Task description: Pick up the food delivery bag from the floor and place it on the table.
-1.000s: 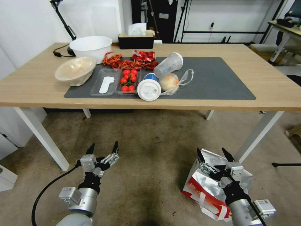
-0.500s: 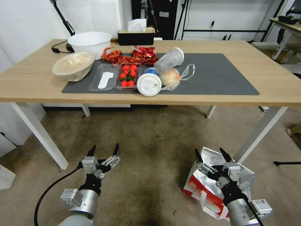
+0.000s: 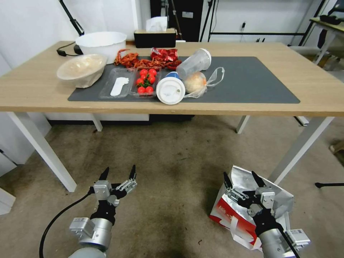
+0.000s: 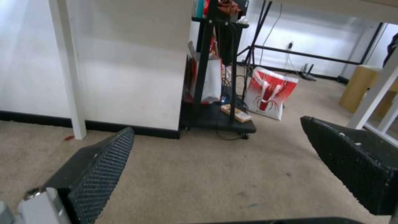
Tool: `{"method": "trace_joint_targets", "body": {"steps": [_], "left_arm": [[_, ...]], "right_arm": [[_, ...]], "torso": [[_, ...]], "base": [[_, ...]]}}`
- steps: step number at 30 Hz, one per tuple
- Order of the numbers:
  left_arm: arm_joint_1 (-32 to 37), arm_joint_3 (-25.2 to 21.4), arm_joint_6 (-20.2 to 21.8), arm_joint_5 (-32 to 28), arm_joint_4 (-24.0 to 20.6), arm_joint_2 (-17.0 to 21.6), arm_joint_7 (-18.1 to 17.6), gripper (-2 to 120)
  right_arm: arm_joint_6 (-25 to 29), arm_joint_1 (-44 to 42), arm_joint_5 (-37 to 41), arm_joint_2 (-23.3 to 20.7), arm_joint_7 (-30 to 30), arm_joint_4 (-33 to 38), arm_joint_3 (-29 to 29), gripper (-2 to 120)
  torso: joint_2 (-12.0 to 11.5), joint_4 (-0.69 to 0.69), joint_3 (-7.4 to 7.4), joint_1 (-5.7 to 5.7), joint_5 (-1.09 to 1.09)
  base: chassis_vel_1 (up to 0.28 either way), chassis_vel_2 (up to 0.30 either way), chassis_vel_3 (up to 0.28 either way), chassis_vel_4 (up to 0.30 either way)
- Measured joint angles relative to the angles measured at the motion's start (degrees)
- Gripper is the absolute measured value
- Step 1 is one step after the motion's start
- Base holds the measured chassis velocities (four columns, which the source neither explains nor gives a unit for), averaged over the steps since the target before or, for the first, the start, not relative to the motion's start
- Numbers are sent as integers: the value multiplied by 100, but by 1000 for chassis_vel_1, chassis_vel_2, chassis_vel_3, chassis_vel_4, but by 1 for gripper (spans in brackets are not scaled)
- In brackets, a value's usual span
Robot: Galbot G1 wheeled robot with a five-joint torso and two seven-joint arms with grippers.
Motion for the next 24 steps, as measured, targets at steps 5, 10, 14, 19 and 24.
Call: {"method": "trace_joint_targets", "body": {"steps": [5, 10, 14, 19, 24], "left_arm": [[0, -3, -29, 49, 26, 21, 51, 100], [-7, -13, -35, 63, 50, 45, 77, 100], [-14, -16, -42, 93, 96, 63, 97, 100], [-32, -25, -68, 111, 155, 99, 97, 100], [-32, -29, -95, 111, 201, 109, 97, 100]], "right_arm": [[3, -43, -6, 0, -32, 13, 5, 100], [29, -60, -32, 0, -49, -18, -2, 100], [35, -56, -52, 0, -63, -28, -2, 100], [48, -58, -104, 0, -96, -44, 29, 100], [76, -66, -122, -9, -129, -72, 59, 100]], "torso": [[-118, 0, -79, -38, 0], [-205, 0, -138, -68, 0], [-302, 0, -210, -91, 0], [-426, 0, -300, -125, 0], [-538, 0, -385, -152, 0]], "base": [[0, 0, 0, 0], [0, 0, 0, 0], [0, 0, 0, 0], [0, 0, 0, 0], [0, 0, 0, 0]]}}
